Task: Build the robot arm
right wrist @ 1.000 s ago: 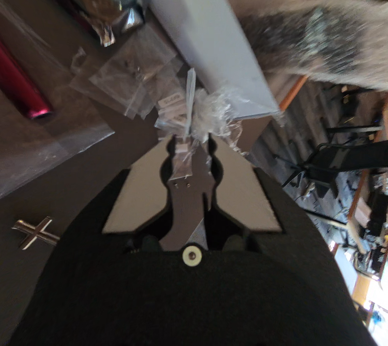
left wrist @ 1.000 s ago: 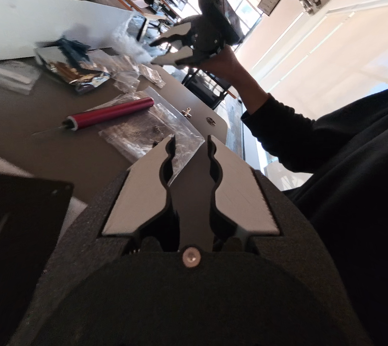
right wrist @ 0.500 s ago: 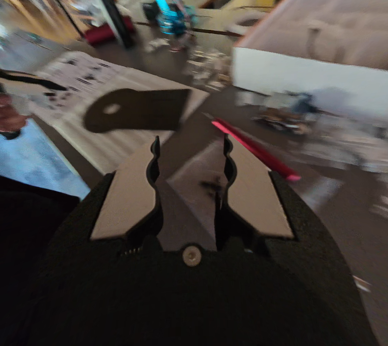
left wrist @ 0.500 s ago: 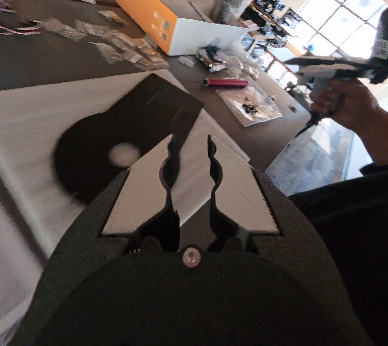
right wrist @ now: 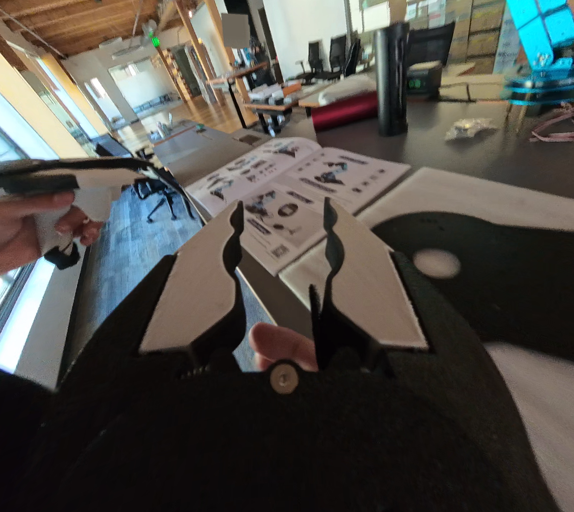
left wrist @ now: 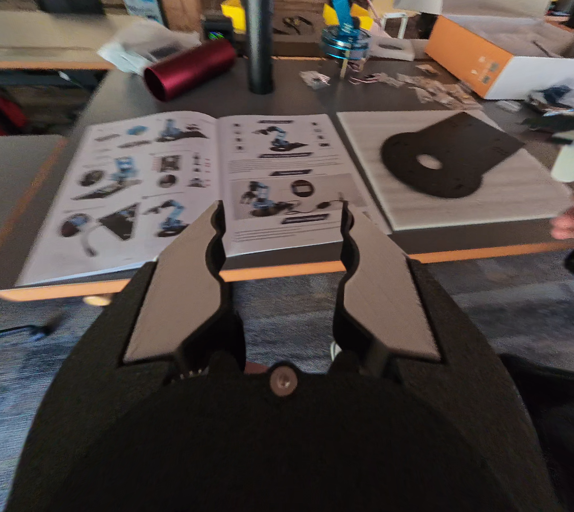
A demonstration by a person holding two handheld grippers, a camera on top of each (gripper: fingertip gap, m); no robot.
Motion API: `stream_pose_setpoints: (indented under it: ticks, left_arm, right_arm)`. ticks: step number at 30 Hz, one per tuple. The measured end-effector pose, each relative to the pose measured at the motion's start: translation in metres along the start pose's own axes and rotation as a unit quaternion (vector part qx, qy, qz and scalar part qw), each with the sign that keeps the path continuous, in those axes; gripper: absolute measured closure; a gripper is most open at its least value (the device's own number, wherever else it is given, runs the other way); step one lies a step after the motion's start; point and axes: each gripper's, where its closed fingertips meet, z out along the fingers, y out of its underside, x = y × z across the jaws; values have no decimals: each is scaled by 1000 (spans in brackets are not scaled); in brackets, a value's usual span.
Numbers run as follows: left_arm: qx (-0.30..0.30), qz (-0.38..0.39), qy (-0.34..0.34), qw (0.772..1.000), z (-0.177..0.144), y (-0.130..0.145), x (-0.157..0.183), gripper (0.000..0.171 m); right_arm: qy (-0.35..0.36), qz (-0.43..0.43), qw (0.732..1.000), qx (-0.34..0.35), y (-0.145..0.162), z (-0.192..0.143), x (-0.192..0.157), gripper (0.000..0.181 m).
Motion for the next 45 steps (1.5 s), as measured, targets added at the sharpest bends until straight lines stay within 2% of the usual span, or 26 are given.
stream_pose_setpoints:
  ticks: [3,6,8,11,14,18,20,22,24,28,31,35,37,45]
  left_arm:
    - [42,51,-49,997,-17,-14,-33,91]
    - [65,78,-68,992,-19,-26,-55,78]
    - [55,80,-65,993,-10,-25,-69,78]
    - [24,40,-31,998,15,-18,-89,79]
    - [20,5,4,1000,42,-20,-116,84]
    - [14,52,-17,998,72,-25,-166,87]
    - [-16,61,-12,998,84,-22,-184,89]
    - [-50,36,6,998,95,-16,-196,92]
    - [-85,0,28,996,106,-5,-205,95]
    - [-129,-25,26,991,126,10,-230,96]
    - [-140,-39,36,989,139,16,-246,98]
    - [-138,-68,89,984,155,18,-254,101]
    - [-142,-66,113,981,161,21,-257,102]
    - [-171,-16,153,973,170,31,-266,103]
  right_arm:
    - [-25,19,998,62,-23,23,-19,113]
    - [-71,-4,995,75,-28,46,-39,114]
    - [-91,-34,995,28,-11,71,-46,113]
    - [-118,-47,991,-50,16,111,-55,119]
    - [-123,-114,983,-69,27,152,-61,137]
    - [-121,-177,974,-76,30,213,-65,131]
    - [-110,-169,974,-101,32,246,-63,132]
    - [-123,-143,970,-152,43,278,-64,124]
    - [-138,-128,962,-196,58,307,-65,129]
    - [-124,-127,942,-286,89,351,-61,130]
    - [-107,-104,937,-317,102,378,-61,133]
    - [-77,-113,918,-372,128,395,-52,136]
    - [-59,-144,916,-369,128,398,-46,148]
    - [-36,-154,910,-382,130,396,-45,148]
